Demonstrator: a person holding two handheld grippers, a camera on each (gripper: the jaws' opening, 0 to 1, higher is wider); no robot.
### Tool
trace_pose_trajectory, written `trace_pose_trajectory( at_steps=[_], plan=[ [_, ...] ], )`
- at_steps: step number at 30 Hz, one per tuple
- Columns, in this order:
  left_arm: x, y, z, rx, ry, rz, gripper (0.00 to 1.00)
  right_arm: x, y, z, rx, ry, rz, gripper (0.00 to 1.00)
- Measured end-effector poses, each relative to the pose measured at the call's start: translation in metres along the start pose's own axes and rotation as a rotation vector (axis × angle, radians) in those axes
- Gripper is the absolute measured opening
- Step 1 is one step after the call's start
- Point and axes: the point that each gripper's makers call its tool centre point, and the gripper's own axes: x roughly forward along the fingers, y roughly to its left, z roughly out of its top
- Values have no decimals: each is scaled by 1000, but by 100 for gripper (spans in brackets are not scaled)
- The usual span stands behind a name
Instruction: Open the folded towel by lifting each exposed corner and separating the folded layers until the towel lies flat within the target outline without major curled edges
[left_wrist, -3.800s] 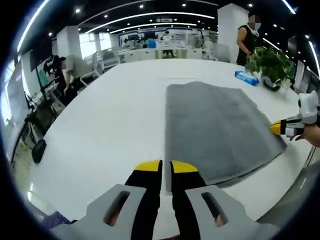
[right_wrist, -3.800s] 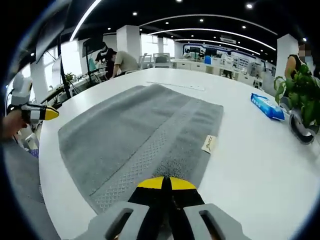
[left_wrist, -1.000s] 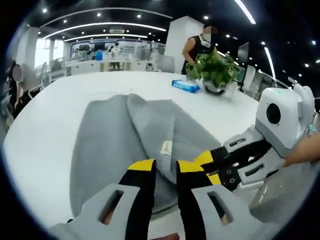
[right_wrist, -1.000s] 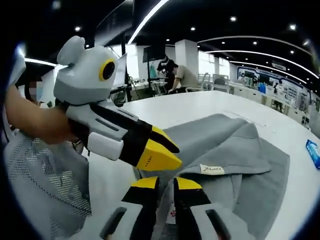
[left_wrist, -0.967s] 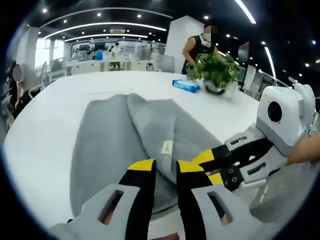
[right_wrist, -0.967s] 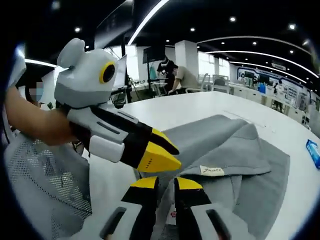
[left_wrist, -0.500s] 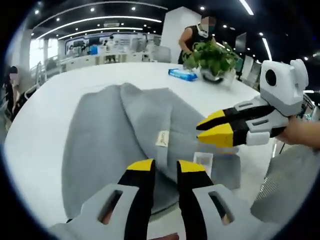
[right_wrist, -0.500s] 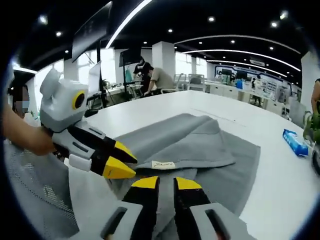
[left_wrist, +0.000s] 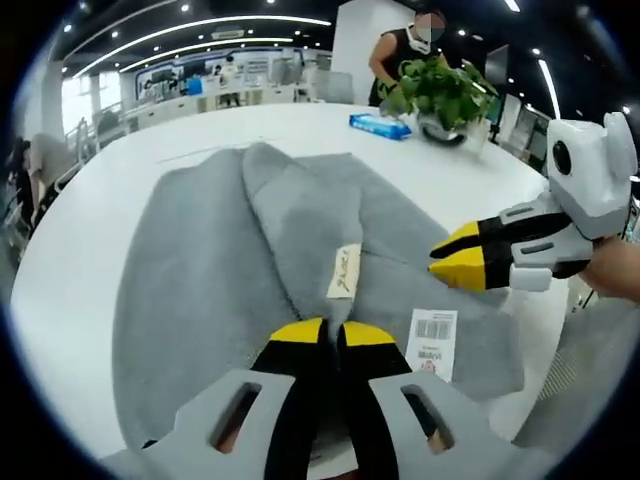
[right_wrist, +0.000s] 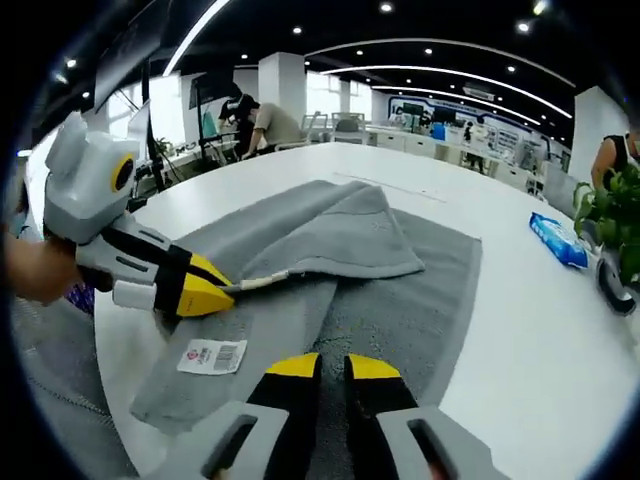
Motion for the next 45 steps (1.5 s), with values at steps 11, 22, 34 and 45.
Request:
trace_pose_trajectory(
  at_steps=[11,22,34,45],
  plan=[
    [-19,31,9,-49,-15,46,1,3,-7,-3,-115,23,-23,0],
    [-21,74,-2,-54,27,130,1,-3,-40,-11,-143,66,-78,0],
    [-19,89,-9,-114,45,144,1,-17,-89,-25,-139,108,-147,0],
    [-18,86,-9,-104,35,140,1,-2,-66,17,-192,-1,-61,7]
  ],
)
